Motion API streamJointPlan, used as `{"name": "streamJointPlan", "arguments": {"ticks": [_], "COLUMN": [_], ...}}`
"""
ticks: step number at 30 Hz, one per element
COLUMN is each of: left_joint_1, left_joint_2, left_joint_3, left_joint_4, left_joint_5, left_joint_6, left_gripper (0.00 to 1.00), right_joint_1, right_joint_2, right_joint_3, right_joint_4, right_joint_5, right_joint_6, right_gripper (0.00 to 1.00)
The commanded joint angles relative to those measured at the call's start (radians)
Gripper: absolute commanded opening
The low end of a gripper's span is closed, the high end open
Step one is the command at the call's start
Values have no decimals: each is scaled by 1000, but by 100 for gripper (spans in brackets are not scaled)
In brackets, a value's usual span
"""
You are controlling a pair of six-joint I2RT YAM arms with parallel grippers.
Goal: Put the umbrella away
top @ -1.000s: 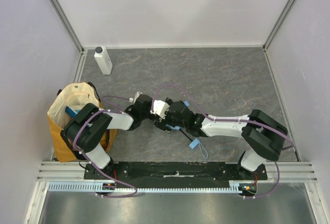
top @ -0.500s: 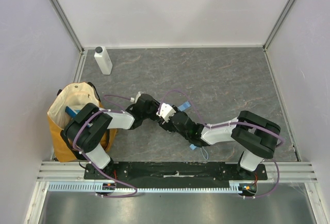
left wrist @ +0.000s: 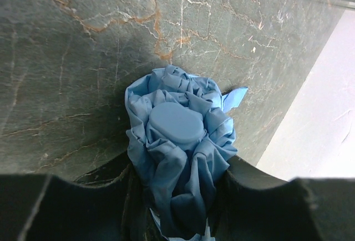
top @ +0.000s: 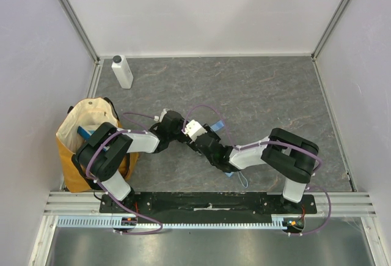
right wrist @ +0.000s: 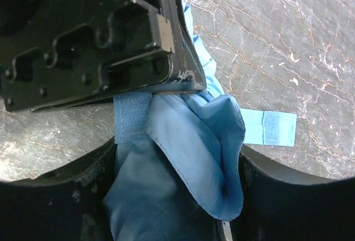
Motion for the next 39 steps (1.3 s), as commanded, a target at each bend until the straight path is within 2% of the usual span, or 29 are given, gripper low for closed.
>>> {"name": "streamJointPlan", "arguments": {"ticks": [1, 2, 5, 8, 9, 10, 18, 19, 21, 23, 24, 31, 39], "left_joint_1": [4, 5, 5, 4, 4, 4, 15, 21, 33, 45, 51, 93, 96], "left_joint_2": [20, 17, 17, 22, 20, 19, 34, 36, 36, 28, 27, 31, 14], "left_joint_3": [-36, -35, -33, -32, -29, -29, -35, -52, -91, -153, -174, -207, -315], "left_joint_4": [-212, -212, -211, -196, -196, -194, -111, -73, 42, 227, 298, 491, 613], "left_joint_5": [-48, -50, -53, -59, -65, -73, -64, -45, -5, 42, 59, 173, 176], "left_joint_6": [10, 10, 15, 30, 36, 46, 121, 130, 145, 177, 194, 263, 260], "left_gripper": [2, 2, 2, 2, 2, 2, 2, 7, 31, 78, 88, 90, 92], "right_joint_1": [-8, -8, -8, -15, -17, -20, -135, -153, -176, -192, -205, -276, -368], "right_joint_2": [50, 53, 58, 53, 55, 53, 24, 23, 24, 23, 23, 38, 151], "right_joint_3": [-17, -26, -52, -72, -71, -69, -155, -157, -158, -160, -164, -169, -98], "right_joint_4": [-152, -143, -132, -126, -138, -152, -77, -80, -80, -74, -69, -50, -23], "right_joint_5": [69, 64, 34, -75, -101, -141, -586, -633, -707, -759, -784, -919, -1167], "right_joint_6": [22, 33, 72, 106, 128, 142, 235, 244, 254, 261, 269, 298, 422], "right_gripper": [57, 49, 33, 23, 5, 0, 0, 0, 0, 0, 0, 0, 0]}}
